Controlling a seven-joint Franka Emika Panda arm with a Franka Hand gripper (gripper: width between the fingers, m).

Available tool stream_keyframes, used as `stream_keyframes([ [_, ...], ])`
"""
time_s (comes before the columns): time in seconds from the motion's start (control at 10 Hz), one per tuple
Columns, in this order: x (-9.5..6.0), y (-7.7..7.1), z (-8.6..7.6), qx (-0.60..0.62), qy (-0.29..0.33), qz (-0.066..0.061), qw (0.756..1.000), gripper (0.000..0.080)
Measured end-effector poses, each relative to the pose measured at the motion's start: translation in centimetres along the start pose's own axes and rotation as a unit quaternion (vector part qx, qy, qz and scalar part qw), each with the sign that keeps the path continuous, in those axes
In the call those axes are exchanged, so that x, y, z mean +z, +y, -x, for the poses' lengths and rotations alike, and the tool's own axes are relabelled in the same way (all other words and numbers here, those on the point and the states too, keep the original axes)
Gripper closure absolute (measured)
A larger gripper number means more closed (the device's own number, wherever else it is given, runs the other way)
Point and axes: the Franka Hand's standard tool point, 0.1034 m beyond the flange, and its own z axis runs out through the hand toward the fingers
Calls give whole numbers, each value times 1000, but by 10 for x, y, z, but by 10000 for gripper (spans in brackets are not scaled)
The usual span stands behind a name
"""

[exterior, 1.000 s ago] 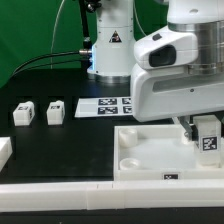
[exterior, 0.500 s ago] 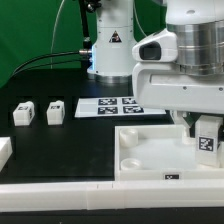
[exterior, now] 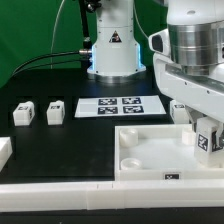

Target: Assemble one leg

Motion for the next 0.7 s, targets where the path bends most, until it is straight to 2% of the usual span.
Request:
stream_keyframes([
  [0.3,1,0,1,-12,-2,-2,1000,509],
  [0.4,1,0,1,-25,-3,-2,1000,330],
  [0.5,1,0,1,-35,-3,-2,999,214],
  [0.6,1,0,1,-89,-2,-2,996,214],
  [0.7,1,0,1,-154,0,0,988,163],
])
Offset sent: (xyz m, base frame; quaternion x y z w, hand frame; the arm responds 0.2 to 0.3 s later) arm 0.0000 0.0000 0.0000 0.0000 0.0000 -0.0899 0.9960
